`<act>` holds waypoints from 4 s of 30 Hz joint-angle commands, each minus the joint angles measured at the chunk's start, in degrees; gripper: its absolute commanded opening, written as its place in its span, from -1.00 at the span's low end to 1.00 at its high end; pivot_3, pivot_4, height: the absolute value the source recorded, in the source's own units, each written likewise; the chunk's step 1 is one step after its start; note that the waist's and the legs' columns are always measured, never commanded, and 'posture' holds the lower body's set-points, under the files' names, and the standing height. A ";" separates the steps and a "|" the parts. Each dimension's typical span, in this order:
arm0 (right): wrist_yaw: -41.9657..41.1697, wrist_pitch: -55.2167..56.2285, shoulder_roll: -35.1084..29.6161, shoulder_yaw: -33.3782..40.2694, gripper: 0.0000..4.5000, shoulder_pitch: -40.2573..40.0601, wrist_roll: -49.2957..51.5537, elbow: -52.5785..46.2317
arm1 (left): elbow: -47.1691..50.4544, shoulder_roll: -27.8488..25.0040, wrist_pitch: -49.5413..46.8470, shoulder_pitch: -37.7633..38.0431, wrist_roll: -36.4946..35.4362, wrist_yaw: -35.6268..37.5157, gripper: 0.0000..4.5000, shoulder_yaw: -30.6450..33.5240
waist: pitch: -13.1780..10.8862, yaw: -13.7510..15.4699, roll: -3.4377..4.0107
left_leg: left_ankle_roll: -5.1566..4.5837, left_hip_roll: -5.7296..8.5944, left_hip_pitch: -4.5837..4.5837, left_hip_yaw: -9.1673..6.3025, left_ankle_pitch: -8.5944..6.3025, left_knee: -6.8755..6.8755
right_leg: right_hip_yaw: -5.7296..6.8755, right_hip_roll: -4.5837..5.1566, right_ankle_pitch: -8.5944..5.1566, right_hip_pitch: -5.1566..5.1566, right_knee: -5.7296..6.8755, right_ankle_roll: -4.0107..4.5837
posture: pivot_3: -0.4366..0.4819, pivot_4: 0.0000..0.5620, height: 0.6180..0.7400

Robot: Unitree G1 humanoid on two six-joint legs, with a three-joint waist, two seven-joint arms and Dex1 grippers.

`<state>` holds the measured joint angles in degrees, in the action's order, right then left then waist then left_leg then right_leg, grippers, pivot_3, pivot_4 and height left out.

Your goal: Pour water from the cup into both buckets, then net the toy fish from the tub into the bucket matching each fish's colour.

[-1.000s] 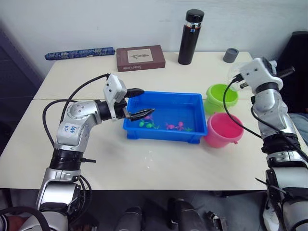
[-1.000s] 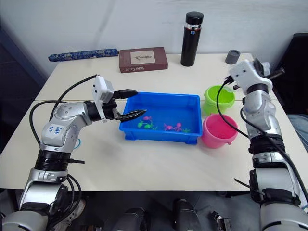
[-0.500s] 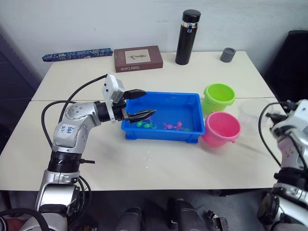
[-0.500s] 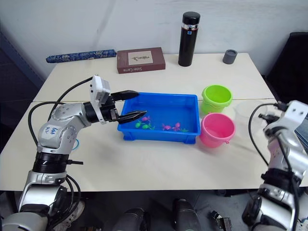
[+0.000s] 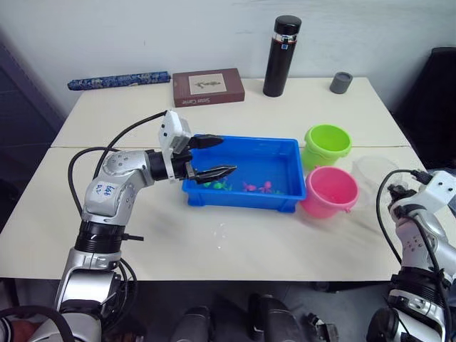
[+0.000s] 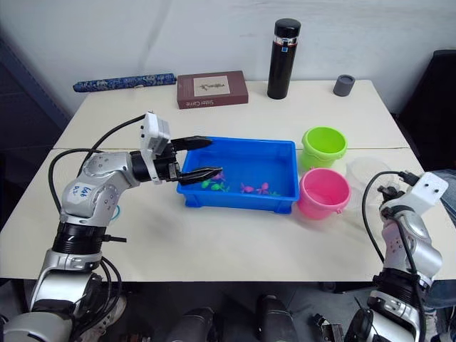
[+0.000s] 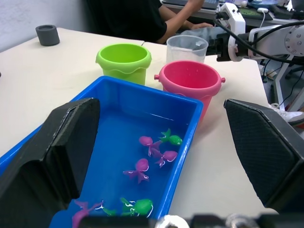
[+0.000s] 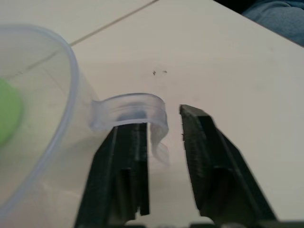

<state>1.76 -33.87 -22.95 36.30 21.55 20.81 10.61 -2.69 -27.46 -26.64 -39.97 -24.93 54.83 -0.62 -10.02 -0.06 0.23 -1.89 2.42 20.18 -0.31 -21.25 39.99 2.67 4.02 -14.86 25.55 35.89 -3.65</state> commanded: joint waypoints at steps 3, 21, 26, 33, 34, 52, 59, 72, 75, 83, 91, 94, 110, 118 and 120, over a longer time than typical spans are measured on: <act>-5.03 -5.68 -8.43 -0.59 0.57 -7.27 0.00 -7.12 | 1.54 -0.64 0.80 -0.63 -0.17 0.06 1.00 0.73 | 0.00 0.26 0.01 | -0.02 0.01 0.03 -0.02 0.00 -0.01 | 0.01 0.02 0.00 0.00 -0.03 0.00 | -0.05 -0.47 0.99; -49.00 -13.98 -36.45 -2.52 0.57 -31.76 10.75 -28.14 | 2.19 -2.18 -2.30 5.66 1.45 -8.77 1.00 4.83 | -0.08 0.15 -0.16 | -0.09 -0.01 -0.07 0.02 -0.03 -0.03 | -0.02 -0.01 0.00 -0.07 -0.26 -0.01 | -0.05 -0.47 0.99; -58.54 -9.34 -37.26 -8.42 0.57 -27.58 15.26 -34.43 | 4.90 -3.40 -4.63 12.79 0.96 -17.72 1.00 12.64 | -0.11 0.22 -0.22 | -0.05 -0.03 -0.07 -0.03 -0.04 -0.04 | 0.01 -0.01 0.00 -0.06 -0.30 -0.01 | -0.05 -0.47 0.99; -58.92 -6.24 -32.55 -15.70 0.97 -21.23 17.74 -39.13 | 7.27 -4.59 -7.44 18.27 0.94 -24.46 1.00 18.85 | -0.18 1.69 -0.33 | -0.02 -0.02 -0.03 -0.12 -0.05 0.02 | 0.10 0.04 0.00 -0.07 -0.35 -0.01 | -0.05 -0.47 0.99; -59.29 -4.65 -31.33 -17.13 0.97 -20.96 17.88 -40.55 | 7.34 -4.74 -7.56 19.22 1.41 -25.67 1.00 19.83 | -0.18 1.84 -0.35 | -0.02 0.01 -0.01 -0.17 -0.05 0.03 | 0.13 0.07 0.00 -0.07 -0.37 -0.01 | -0.05 -0.47 0.99; -56.85 7.25 -20.10 -26.54 0.97 -18.00 14.87 -43.00 | -15.50 -7.44 5.19 18.90 7.68 -27.52 1.00 21.38 | -0.15 1.73 -0.44 | 0.05 0.02 0.03 -0.30 -0.10 0.01 | 0.29 0.08 0.00 -0.09 -0.46 0.00 | -0.05 -0.47 0.99; -56.55 7.69 -20.38 -26.95 0.97 -17.49 14.46 -43.09 | -33.36 -7.93 13.43 10.17 11.32 -26.27 1.00 18.95 | -0.13 1.69 -0.47 | 0.04 0.03 0.07 -0.30 -0.10 0.00 | 0.34 0.08 0.00 -0.09 -0.43 -0.01 | -0.05 -0.47 0.99; -54.92 8.31 -20.65 -27.12 0.97 -17.90 13.24 -43.93 | -59.25 -9.56 16.08 -1.91 20.20 -23.66 1.00 10.14 | -0.11 1.52 -0.53 | 0.03 0.05 0.08 -0.28 -0.11 0.00 | 0.39 0.08 0.01 -0.08 -0.31 -0.02 | -0.05 -0.47 0.99; -54.37 8.08 -20.76 -26.74 0.99 -18.29 13.39 -44.39 | -60.83 -9.18 15.83 -2.39 20.37 -24.13 0.88 10.22 | -0.10 1.53 -0.53 | 0.03 0.05 0.04 -0.27 -0.11 0.01 | 0.37 0.09 0.01 -0.09 -0.30 -0.02 | -0.05 -0.47 0.99; -53.67 8.02 -21.31 -26.32 1.00 -18.79 13.72 -44.57 | -61.02 -8.67 16.23 -2.14 20.64 -24.51 -0.61 10.13 | -0.10 1.73 -0.53 | 0.04 0.06 0.03 -0.27 -0.10 0.01 | 0.36 0.10 0.01 -0.09 -0.26 -0.02 | -0.05 -0.47 0.99; -53.95 7.93 -22.08 -26.68 1.00 -18.35 13.79 -43.88 | -59.62 -9.15 16.51 -1.52 20.42 -25.86 -0.98 10.77 | -0.09 1.74 -0.53 | 0.02 0.11 0.03 -0.28 -0.09 0.03 | 0.36 0.15 0.01 -0.09 -0.27 -0.02 | -0.05 -0.47 0.99; -54.11 7.52 -22.39 -26.42 1.00 -17.87 14.28 -43.76 | -55.00 -10.82 16.89 -1.00 19.44 -25.13 -0.98 11.83 | -0.10 1.61 -0.54 | 0.02 0.10 0.03 -0.27 -0.09 0.03 | 0.36 0.15 0.01 -0.09 -0.27 -0.02 | -0.05 -0.47 0.99; -56.05 -0.64 -25.49 -31.53 1.00 -9.23 14.50 -39.24 | 6.26 -19.59 -6.45 5.13 5.43 0.17 -0.98 4.44 | -0.21 1.59 -0.68 | -0.01 0.08 0.10 -0.39 -0.09 0.02 | 0.37 0.18 0.00 -0.10 -0.44 0.01 | -0.05 -0.47 0.99; -55.64 -10.76 -26.91 -36.57 1.00 -2.92 15.22 -37.45 | 6.54 -12.44 2.06 -0.96 8.59 13.10 -0.98 -12.63 | -0.21 1.50 -0.67 | -0.04 0.11 0.13 -0.40 -0.07 0.03 | 0.38 0.18 -0.01 -0.09 -0.44 0.01 | -0.05 -0.47 0.99; -54.87 -13.48 -26.48 -37.54 1.00 -1.18 15.39 -37.09 | 5.97 -11.24 4.84 -1.49 10.30 15.75 -0.98 -16.07 | -0.22 1.24 -0.67 | -0.04 0.10 0.13 -0.39 -0.07 0.02 | 0.38 0.15 -0.01 -0.08 -0.45 0.01 | -0.05 -0.47 0.99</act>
<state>-53.61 -45.36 -49.26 -1.20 19.32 35.07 -26.10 3.48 -38.53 -24.72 -39.97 -15.81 68.14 -15.52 -10.23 1.18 -0.43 -1.92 2.50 20.31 -0.70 -21.32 40.00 3.05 4.14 -14.87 25.49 35.44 -3.64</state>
